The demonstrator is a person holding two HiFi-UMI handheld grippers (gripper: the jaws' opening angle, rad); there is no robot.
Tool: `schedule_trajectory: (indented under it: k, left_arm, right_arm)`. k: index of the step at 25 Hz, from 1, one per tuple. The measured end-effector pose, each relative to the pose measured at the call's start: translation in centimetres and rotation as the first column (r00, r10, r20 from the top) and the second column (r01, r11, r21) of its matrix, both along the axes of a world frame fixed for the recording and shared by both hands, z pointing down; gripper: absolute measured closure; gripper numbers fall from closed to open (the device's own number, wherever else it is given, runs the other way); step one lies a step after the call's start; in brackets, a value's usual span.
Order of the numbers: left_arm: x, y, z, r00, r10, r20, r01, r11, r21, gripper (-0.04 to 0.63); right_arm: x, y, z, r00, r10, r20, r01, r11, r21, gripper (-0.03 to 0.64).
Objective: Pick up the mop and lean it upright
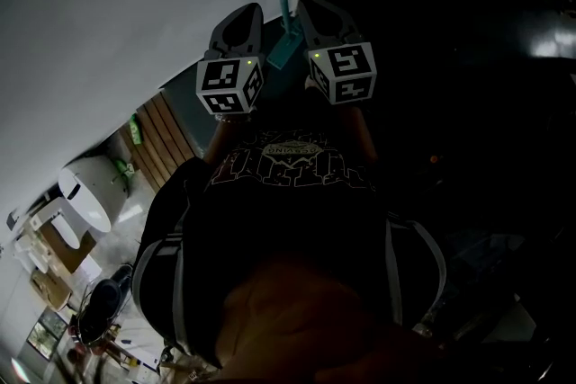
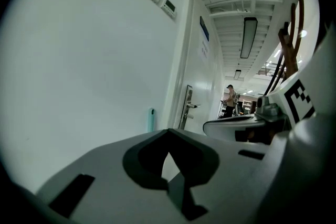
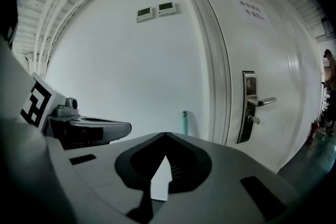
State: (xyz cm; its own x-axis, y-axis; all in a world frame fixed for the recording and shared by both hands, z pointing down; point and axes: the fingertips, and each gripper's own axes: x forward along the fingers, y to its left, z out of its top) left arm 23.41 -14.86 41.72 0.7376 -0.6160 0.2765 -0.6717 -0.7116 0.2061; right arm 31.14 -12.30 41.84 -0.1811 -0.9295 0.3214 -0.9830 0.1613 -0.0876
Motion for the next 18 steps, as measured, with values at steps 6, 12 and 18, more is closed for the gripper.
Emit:
schedule_trajectory:
  k: [6,12,18]
  left_arm:
    - [0.5,1.3,-0.3,1.000,0.025,-0.006,-0.025,1.000,0.003,0.549]
    - [1.1,1.8,-0.6,0.999,0.047,-0.010,-0.047,0.999,0.013,0.549]
    - [1.7,2.2,-0.6,0.998,0.064,-0.008,-0.064,0.998,0.016,0.549]
  right_arm:
    - [-0.2,1.3,-0.2,1.000,0.004,0.006,-0.004,1.000,0.001,0.598]
    - [0.2,2.0,-0.5,1.000,0.016,0.006,-0.016,1.000,0.010,0.598]
    - [0.7,2.5,-0.5,1.000,0.027,0.001,-0.027,1.000,0.008,0.598]
